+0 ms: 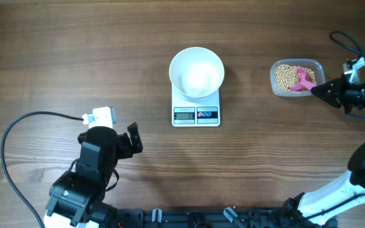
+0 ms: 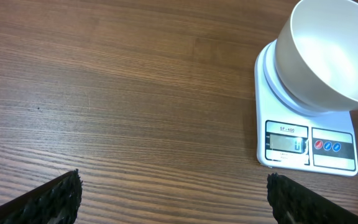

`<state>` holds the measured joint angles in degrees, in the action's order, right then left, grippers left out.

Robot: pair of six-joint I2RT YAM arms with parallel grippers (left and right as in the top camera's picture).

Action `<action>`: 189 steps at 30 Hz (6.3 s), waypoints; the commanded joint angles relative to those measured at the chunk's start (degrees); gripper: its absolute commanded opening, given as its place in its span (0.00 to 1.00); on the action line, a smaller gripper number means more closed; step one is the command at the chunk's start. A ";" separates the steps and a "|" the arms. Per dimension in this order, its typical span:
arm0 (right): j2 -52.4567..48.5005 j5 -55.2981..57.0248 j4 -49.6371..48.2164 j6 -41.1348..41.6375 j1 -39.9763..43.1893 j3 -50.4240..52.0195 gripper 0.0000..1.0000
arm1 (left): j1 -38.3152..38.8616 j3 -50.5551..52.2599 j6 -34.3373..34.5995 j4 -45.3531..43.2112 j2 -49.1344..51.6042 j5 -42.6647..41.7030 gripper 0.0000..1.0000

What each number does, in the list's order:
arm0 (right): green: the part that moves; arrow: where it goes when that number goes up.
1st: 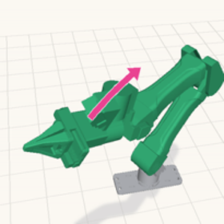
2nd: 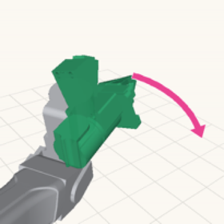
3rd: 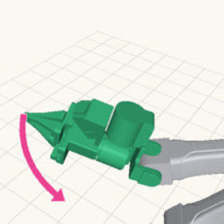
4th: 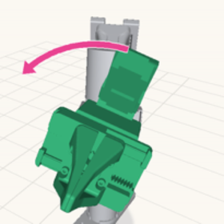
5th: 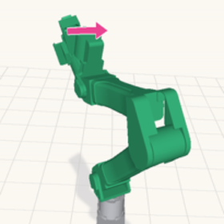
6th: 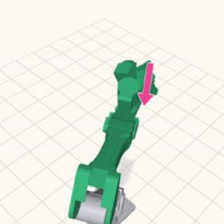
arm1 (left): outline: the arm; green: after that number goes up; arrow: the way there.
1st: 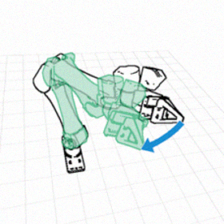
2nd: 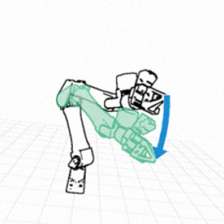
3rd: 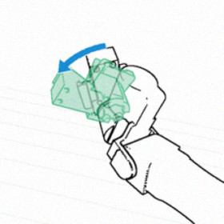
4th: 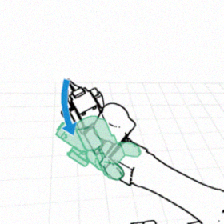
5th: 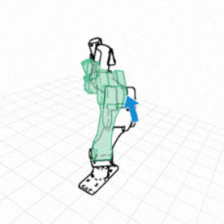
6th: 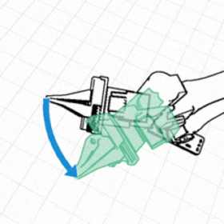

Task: Scoop item into bowl and weigh 150g on scale
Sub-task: 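Dip the pink scoop into the soybeans with the right gripper and scoop, then carry the filled scoop left over the white bowl with the right gripper, then tip the scoop to pour soybeans into the white bowl, then move the empty scoop back right toward the soybean tub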

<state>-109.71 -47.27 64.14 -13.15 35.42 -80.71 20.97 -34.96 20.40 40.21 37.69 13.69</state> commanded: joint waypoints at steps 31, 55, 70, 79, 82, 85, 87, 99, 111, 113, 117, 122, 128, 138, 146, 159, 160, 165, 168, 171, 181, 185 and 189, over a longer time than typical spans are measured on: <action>-1.07 -9.84 4.81 -4.76 6.40 0.42 0.04 | -0.37 0.37 -0.66 -0.04 -0.13 0.72 1.00; -1.07 -19.06 10.34 -10.91 6.45 0.42 0.04 | -0.37 0.37 -0.63 -0.04 -0.13 0.72 1.00; -1.07 -25.07 21.22 -18.82 3.87 0.42 0.04 | -0.37 0.37 -0.66 -0.04 -0.13 0.72 1.00; -0.11 -31.23 25.33 -22.82 -6.01 0.35 0.04 | -0.37 0.37 -0.66 -0.04 -0.13 0.72 1.00; 1.25 -35.36 25.22 -22.77 -8.74 0.17 0.05 | -0.37 0.37 -0.63 -0.04 -0.13 0.72 1.00; 2.12 -35.32 25.05 -22.05 -11.50 -0.20 0.05 | -0.37 0.37 -0.63 -0.04 -0.13 0.72 1.00; 2.14 -35.60 24.28 -20.65 -13.66 -0.28 0.04 | -0.37 0.37 -0.63 -0.04 -0.13 0.72 1.00; 3.48 -24.50 2.60 10.12 -28.63 -4.35 0.05 | -0.37 0.37 -0.63 -0.04 -0.13 0.72 1.00; 8.39 0.07 -11.82 19.10 -40.68 -4.79 0.05 | -0.37 0.37 -0.63 -0.04 -0.13 0.72 1.00; 9.22 3.69 -13.70 19.10 -41.88 -4.81 0.04 | -0.37 0.37 -0.63 -0.04 -0.13 0.72 1.00; 11.74 6.78 -16.11 15.82 -42.01 -4.81 0.05 | -0.37 0.37 -0.66 -0.04 -0.13 0.72 1.00; 13.00 13.73 -16.04 10.29 -45.83 -4.81 0.05 | -0.37 0.37 -0.63 -0.04 -0.13 0.72 1.00; 13.64 29.33 -16.06 10.05 -53.13 -4.81 0.04 | -0.37 0.37 -0.63 -0.04 -0.13 0.72 1.00; 15.10 43.47 -15.98 4.17 -59.84 -4.81 0.05 | -0.37 0.37 -0.66 -0.04 -0.13 0.72 1.00; 15.10 61.94 -15.72 -0.87 -68.15 -4.81 0.04 | -0.37 0.37 -0.63 -0.04 -0.13 0.72 1.00; 15.76 68.70 -17.38 -1.62 -73.50 -4.81 0.04 | -0.37 0.37 -0.63 -0.04 -0.13 0.72 1.00; 15.87 68.61 -17.44 -0.46 -73.50 -4.81 0.04 | -0.37 0.37 -0.66 -0.04 -0.13 0.72 1.00; 17.77 50.58 -17.68 7.56 -70.38 -4.92 0.04 | -0.37 0.37 -0.63 -0.04 -0.13 0.72 1.00; 21.86 37.99 -17.25 9.11 -62.55 -4.92 0.04 | -0.37 0.37 -0.63 -0.04 -0.13 0.72 1.00; 25.53 27.82 -15.69 8.59 -50.21 -4.92 0.04 | -0.37 0.37 -0.63 -0.04 -0.13 0.72 1.00; 25.81 39.01 -7.04 4.07 -19.98 -4.37 0.04 | -0.37 0.37 -0.66 -0.04 -0.13 0.72 1.00; 22.71 44.96 -4.57 1.14 -19.17 -3.91 0.04 | -0.37 0.37 -0.63 -0.04 -0.13 0.72 1.00; 17.18 47.56 -1.57 1.31 -19.47 -3.91 0.04 | -0.37 0.37 -0.63 -0.04 -0.13 0.72 1.00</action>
<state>-89.54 -2.46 61.95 -10.81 16.38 -84.49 20.97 -34.96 20.40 40.32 37.69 13.69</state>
